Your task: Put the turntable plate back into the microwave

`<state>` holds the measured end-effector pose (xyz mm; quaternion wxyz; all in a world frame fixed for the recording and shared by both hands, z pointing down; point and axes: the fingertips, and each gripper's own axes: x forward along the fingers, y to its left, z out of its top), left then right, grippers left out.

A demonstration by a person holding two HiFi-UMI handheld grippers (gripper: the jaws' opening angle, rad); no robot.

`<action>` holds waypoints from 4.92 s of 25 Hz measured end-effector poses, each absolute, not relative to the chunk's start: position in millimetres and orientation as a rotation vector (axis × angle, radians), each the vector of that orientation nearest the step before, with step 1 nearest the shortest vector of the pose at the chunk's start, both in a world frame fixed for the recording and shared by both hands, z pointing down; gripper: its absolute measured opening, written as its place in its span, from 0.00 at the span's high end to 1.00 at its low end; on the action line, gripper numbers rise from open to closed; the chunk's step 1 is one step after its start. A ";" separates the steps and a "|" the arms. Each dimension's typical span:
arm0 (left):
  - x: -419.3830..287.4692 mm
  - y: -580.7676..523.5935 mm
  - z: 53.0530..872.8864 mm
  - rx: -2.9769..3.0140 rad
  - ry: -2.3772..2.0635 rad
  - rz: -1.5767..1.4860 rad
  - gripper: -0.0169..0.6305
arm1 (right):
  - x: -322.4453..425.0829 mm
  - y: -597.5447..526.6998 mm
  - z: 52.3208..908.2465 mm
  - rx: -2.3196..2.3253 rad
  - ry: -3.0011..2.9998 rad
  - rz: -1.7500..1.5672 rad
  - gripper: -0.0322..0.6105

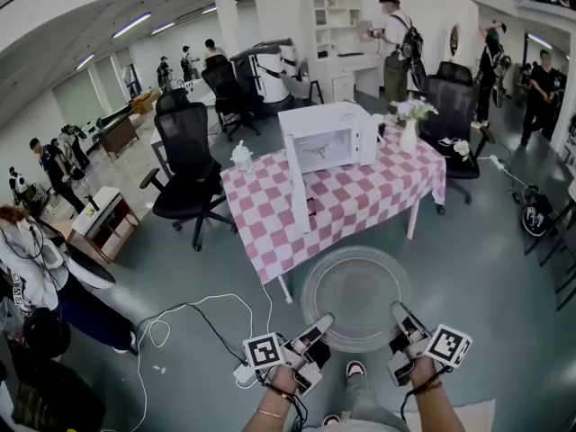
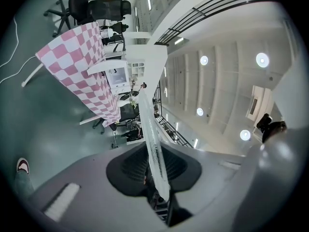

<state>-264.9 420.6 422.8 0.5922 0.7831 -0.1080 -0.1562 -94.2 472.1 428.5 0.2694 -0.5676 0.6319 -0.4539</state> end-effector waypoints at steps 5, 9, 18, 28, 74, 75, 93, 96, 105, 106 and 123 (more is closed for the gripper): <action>-241.0 376.1 423.7 1.820 -0.265 -0.385 0.90 | -68.8 424.2 429.1 -1.519 1.727 -1.234 0.81; -214.6 338.5 421.2 1.798 -0.278 -0.405 0.90 | -41.6 382.7 425.7 -1.512 1.748 -1.241 0.81; -146.7 256.6 419.1 1.790 -0.292 -0.419 0.90 | 25.4 294.8 422.9 -1.476 1.778 -1.254 0.81; -96.1 195.7 424.0 1.807 -0.331 -0.369 0.90 | 77.0 232.8 433.9 -1.455 1.754 -1.314 0.81; 19.1 -92.3 467.4 1.679 -0.569 -0.516 0.89 | 196.7 -107.6 467.2 -1.356 1.997 -1.506 0.81; 20.0 -92.8 468.4 1.663 -0.584 -0.525 0.89 | 197.8 -111.2 467.6 -1.348 2.011 -1.518 0.81; -12.1 -125.5 502.9 1.575 -0.745 -0.816 0.91 | 139.0 -194.6 479.8 -0.937 2.351 -1.442 0.81; -18.0 -136.9 516.2 1.556 -0.755 -0.861 0.92 | 129.8 -210.3 490.8 -0.920 2.376 -1.438 0.81; -19.4 -145.6 532.6 1.482 -0.746 -0.933 0.92 | 126.4 -224.0 515.8 -0.943 2.351 -1.504 0.81; -19.4 -145.7 532.9 1.482 -0.745 -0.936 0.92 | 126.6 -224.4 516.3 -0.944 2.354 -1.502 0.81; -19.1 -151.3 522.3 1.505 -0.770 -0.970 0.92 | 122.9 -231.0 509.6 -1.052 2.392 -1.478 0.78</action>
